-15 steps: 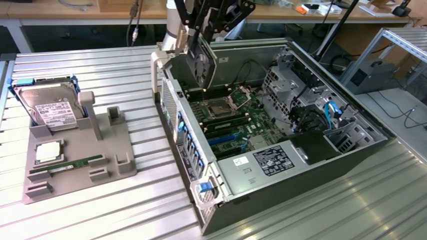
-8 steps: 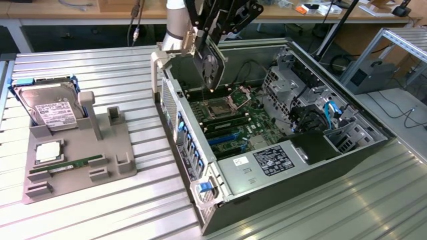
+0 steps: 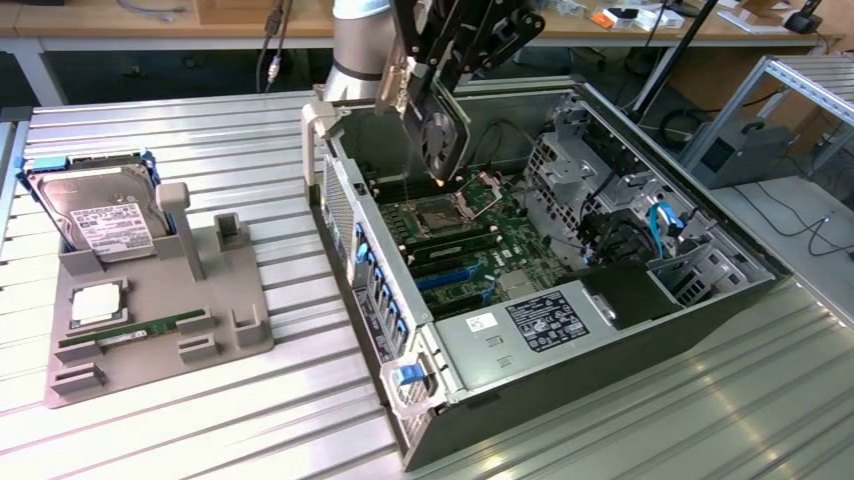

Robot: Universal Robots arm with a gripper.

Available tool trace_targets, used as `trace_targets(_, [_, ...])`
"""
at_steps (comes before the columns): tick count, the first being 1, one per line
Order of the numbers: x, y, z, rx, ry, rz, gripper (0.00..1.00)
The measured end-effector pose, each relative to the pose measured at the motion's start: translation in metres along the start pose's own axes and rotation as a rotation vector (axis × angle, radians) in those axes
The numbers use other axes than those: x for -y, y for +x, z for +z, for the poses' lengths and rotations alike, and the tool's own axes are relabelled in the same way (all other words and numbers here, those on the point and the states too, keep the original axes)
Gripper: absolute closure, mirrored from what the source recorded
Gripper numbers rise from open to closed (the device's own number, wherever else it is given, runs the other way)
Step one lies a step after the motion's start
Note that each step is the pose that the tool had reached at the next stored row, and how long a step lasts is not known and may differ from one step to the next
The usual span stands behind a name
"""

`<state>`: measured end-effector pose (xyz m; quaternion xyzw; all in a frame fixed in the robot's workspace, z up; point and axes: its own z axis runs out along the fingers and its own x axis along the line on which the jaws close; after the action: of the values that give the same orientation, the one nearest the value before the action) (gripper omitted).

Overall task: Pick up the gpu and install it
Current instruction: 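Pick up the gpu and move the gpu toward the slot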

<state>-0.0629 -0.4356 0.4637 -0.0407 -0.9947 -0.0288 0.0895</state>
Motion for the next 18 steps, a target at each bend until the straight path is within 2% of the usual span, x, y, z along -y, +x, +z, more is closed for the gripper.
trace_targets(12, [0.0016, -0.027, -0.0009, -0.0273, 0.0021, 0.002, 0.72])
trace_targets(14, [0.0018, -0.034, -0.001, -0.0337, 0.0025, 0.002, 0.72])
trace_targets(18, [0.0022, -0.043, -0.0013, -0.043, 0.0033, 0.003, 0.72])
